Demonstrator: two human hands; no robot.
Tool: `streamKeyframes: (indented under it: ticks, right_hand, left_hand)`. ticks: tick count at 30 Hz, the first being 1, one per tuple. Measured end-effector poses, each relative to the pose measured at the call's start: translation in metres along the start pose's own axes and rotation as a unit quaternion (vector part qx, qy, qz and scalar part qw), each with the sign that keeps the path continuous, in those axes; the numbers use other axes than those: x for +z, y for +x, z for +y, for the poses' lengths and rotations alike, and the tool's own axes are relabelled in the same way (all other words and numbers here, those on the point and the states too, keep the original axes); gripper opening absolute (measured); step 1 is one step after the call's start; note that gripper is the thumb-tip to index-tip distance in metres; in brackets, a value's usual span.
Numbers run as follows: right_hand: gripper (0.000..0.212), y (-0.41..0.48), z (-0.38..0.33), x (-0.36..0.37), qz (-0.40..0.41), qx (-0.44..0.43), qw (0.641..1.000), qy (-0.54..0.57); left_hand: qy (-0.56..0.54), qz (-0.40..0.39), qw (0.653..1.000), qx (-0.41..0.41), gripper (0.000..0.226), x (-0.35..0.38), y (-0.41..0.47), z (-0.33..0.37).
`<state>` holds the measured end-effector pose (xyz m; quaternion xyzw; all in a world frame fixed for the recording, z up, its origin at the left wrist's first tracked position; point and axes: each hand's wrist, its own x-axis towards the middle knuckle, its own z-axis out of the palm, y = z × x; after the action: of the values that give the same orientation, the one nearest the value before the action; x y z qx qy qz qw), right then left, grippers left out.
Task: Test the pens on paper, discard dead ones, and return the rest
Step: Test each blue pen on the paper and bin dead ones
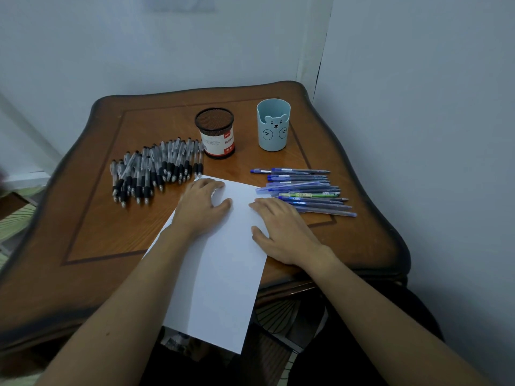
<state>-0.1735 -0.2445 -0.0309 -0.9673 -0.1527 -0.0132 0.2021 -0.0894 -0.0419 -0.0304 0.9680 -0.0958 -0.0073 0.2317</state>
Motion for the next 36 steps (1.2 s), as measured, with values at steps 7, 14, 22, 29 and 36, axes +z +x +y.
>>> streamKeyframes:
  ticks: [7,14,22,29,36]
  right_hand:
    - [0.056,-0.001,0.001,0.002,0.002,0.0,1.0,-0.022]
    - [0.055,-0.002,0.0,0.001,-0.008,-0.006,1.0,0.0]
    - [0.055,-0.002,-0.001,0.002,-0.009,0.001,1.0,0.007]
    - [0.054,-0.001,0.002,0.004,-0.007,0.001,1.0,0.011]
    - [0.055,-0.001,0.001,0.003,-0.014,0.008,1.0,0.021]
  left_hand:
    - [0.074,0.041,0.996,-0.031,0.042,0.001,0.014,0.014]
    - [0.042,-0.012,0.998,0.055,0.044,0.011,0.048,0.035]
    - [0.069,-0.039,0.993,0.088,0.038,0.014,0.066,0.043]
    - [0.031,-0.013,0.999,0.042,0.027,0.015,0.063,0.036]
    - [-0.127,0.178,0.975,0.049,0.023,0.007,0.041,0.035]
